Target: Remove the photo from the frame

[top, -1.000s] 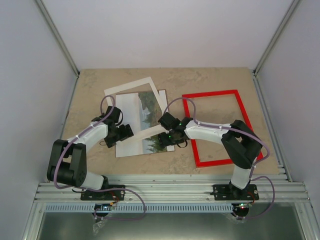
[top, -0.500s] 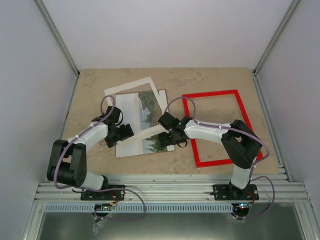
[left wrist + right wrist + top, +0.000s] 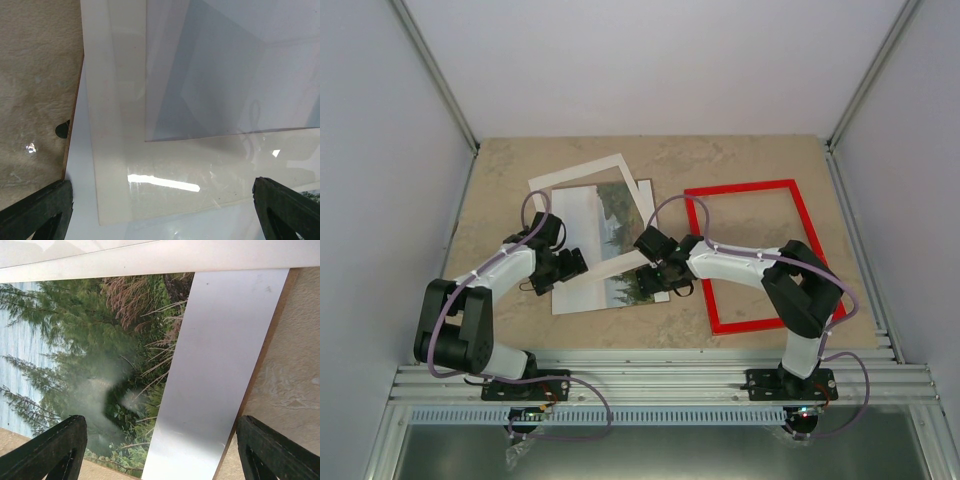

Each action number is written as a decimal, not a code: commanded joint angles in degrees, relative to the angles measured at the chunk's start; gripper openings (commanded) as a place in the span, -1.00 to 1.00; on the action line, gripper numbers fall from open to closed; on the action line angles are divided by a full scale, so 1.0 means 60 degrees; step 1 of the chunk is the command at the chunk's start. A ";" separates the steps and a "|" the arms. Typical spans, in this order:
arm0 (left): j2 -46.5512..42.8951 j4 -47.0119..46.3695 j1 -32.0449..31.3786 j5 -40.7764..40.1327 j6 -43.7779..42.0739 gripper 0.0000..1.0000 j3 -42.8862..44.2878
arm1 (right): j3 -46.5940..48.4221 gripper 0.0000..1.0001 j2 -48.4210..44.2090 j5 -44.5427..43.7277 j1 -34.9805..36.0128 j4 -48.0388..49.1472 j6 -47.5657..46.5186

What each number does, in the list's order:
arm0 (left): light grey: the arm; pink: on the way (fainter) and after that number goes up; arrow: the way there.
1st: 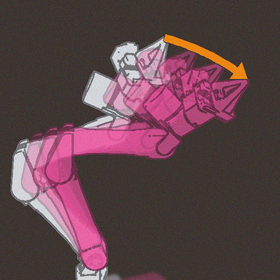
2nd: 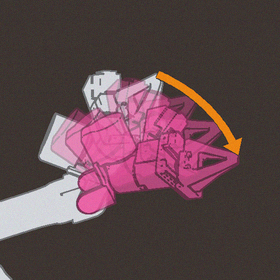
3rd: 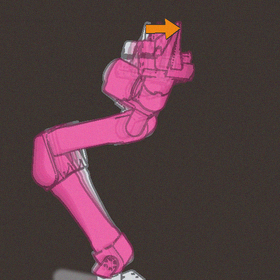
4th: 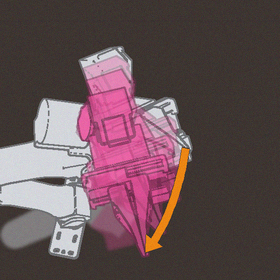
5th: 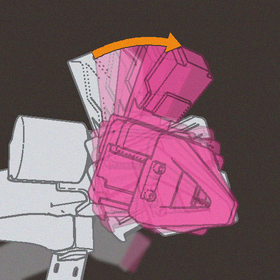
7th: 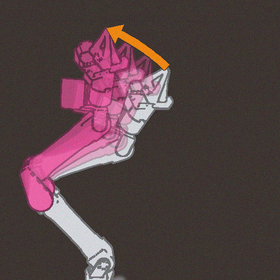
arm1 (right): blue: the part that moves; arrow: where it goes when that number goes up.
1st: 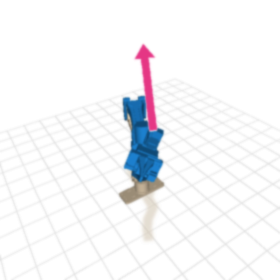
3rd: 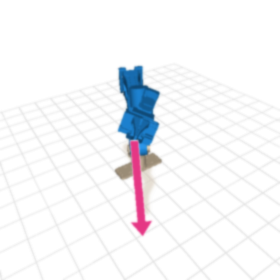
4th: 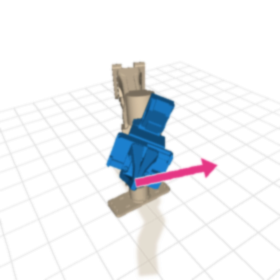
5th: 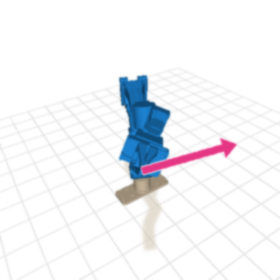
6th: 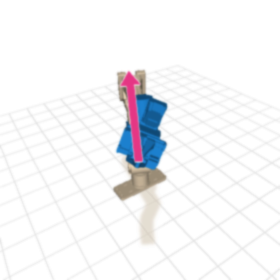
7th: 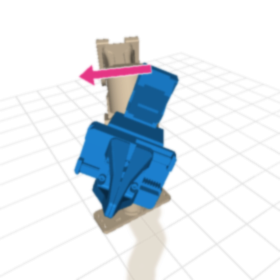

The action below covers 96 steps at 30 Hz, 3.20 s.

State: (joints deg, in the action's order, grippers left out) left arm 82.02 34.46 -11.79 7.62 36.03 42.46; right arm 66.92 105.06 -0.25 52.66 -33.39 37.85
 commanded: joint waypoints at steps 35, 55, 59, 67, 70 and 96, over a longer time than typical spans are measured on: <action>-0.0152 -0.0236 -0.0173 0.0582 0.0214 0.99 -0.0373 | 0.0214 0.67 -0.0327 -0.0460 0.0034 -0.0430 0.0369; -0.0057 -0.0080 -0.0175 -0.0060 0.0253 0.99 -0.0264 | 0.0133 0.69 -0.0039 -0.0281 0.0027 -0.0370 0.0486; 0.0006 -0.0101 -0.0180 0.0005 0.0222 0.99 -0.0268 | 0.0185 0.69 0.0072 -0.0322 0.0032 -0.0434 0.0463; 0.0041 -0.0171 -0.0188 0.0084 0.0228 1.00 -0.0308 | 0.0185 0.73 0.0167 -0.0491 0.0037 -0.0532 0.0511; 0.0027 -0.0176 -0.0188 0.0094 0.0219 0.99 -0.0309 | 0.0171 0.73 0.0211 -0.0441 0.0038 -0.0482 0.0481; -0.0028 -0.0377 -0.0384 0.0420 0.0328 0.99 -0.0494 | 0.0287 0.70 0.0242 0.0586 0.0028 0.0235 0.0343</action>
State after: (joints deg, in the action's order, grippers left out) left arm 81.78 33.89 -13.04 7.18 37.10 41.10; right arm 67.72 105.71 -0.38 52.51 -35.57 40.03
